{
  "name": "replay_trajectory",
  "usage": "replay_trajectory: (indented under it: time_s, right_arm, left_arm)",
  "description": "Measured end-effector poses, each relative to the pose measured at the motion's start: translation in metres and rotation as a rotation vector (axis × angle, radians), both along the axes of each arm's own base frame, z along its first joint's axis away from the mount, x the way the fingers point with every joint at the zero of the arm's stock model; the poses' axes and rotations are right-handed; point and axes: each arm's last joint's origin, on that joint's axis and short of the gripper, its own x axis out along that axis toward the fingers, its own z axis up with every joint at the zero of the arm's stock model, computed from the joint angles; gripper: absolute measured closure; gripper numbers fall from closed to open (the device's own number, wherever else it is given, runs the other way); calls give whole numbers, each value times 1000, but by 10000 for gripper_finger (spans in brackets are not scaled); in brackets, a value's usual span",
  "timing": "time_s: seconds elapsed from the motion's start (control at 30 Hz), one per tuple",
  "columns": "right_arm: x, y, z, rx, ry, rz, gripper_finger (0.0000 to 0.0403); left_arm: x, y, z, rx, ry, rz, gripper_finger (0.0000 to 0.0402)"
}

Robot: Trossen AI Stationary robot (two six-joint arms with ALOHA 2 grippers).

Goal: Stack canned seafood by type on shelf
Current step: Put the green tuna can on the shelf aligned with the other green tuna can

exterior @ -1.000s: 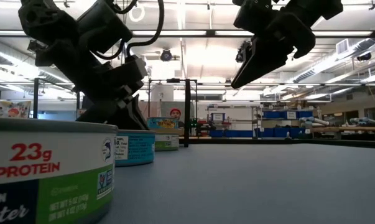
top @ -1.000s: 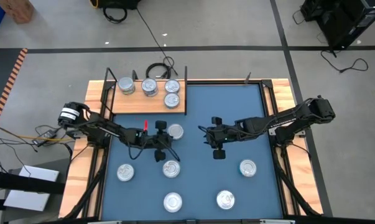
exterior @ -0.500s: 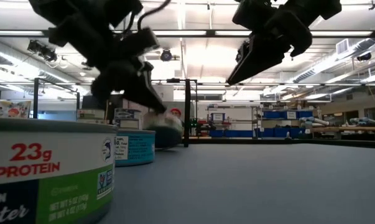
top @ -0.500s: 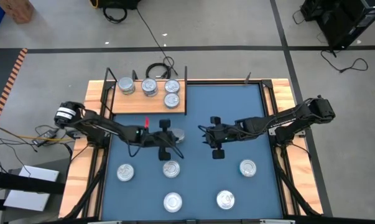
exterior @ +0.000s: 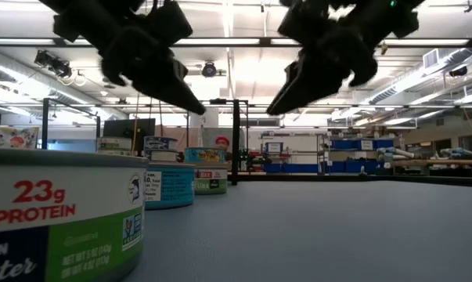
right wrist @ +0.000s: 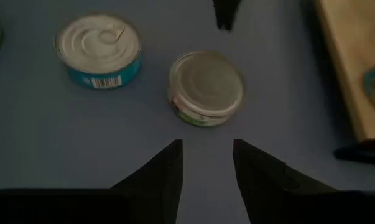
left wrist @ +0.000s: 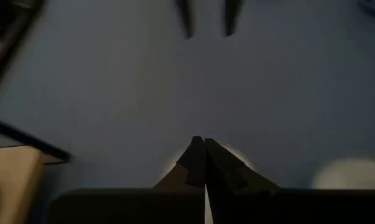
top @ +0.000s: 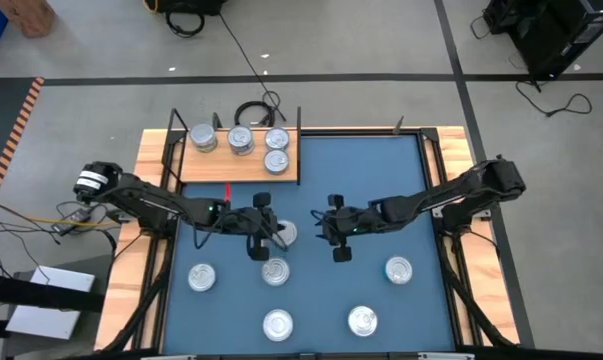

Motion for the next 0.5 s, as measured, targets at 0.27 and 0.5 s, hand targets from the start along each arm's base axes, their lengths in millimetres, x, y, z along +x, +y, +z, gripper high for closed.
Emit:
replay_trajectory:
  time_s: [0.27,0.5]
  right_arm:
    - [27,8,-45,-122,-16,120,251]
    - [32,9,-59,-155,-7,148,258]
  left_arm:
    - [-8,-11,-16,89,155,-98,360]
    - [-2,-14,-36,172,235,-169,326]
